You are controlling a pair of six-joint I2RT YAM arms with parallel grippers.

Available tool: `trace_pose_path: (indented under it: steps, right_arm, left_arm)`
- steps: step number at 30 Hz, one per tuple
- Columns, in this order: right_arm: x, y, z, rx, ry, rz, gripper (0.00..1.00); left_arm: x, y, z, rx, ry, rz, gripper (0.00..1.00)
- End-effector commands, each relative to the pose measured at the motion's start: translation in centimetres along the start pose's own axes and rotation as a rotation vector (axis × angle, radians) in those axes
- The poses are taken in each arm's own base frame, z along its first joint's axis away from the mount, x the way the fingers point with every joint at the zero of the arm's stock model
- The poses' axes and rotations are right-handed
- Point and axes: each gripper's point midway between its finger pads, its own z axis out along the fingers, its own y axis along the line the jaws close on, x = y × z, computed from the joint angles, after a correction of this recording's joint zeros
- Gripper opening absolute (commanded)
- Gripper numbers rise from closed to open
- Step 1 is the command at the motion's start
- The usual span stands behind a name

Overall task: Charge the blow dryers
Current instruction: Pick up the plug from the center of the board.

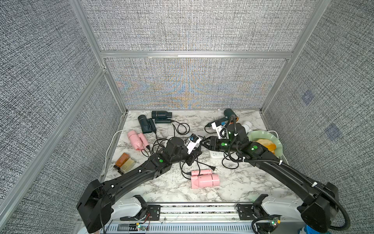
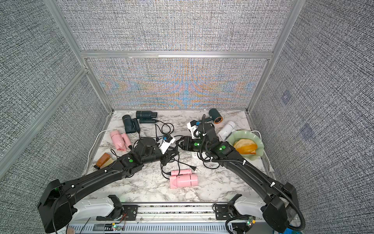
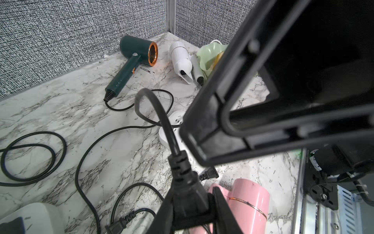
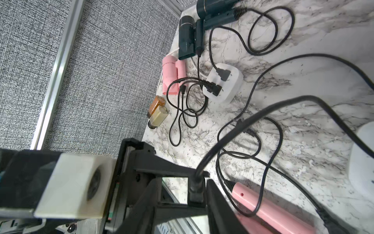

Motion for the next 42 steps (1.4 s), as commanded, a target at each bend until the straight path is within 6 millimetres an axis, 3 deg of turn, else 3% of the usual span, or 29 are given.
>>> trace_pose_path:
  steps: [1, 12, 26, 31, 36, 42]
  right_arm:
    - [1.5, -1.0, -0.2, 0.042, 0.085, 0.030, 0.42]
    - [2.5, -0.7, 1.3, -0.013, 0.182, 0.024, 0.39]
    - [3.1, -1.7, 2.5, 0.002, 0.219, 0.037, 0.26]
    - [3.0, -2.2, 2.6, 0.020, 0.207, 0.037, 0.17]
    - [1.1, -2.9, 1.7, 0.041, 0.152, 0.028, 0.12]
    - [-4.3, -3.5, -0.8, 0.118, 0.078, -0.056, 0.12]
  left_arm:
    - [-0.2, -0.2, 0.0, 0.009, -0.009, 0.028, 0.28]
    - [0.3, -0.8, 0.3, 0.037, 0.006, 0.048, 0.28]
    - [0.2, -1.3, 0.4, 0.059, 0.006, 0.066, 0.29]
    - [0.0, -1.4, 0.3, 0.062, -0.002, 0.053, 0.29]
    - [-0.5, -0.7, 0.1, 0.024, -0.008, -0.056, 0.49]
    - [-1.2, -0.9, -0.1, 0.049, -0.029, -0.170, 0.59]
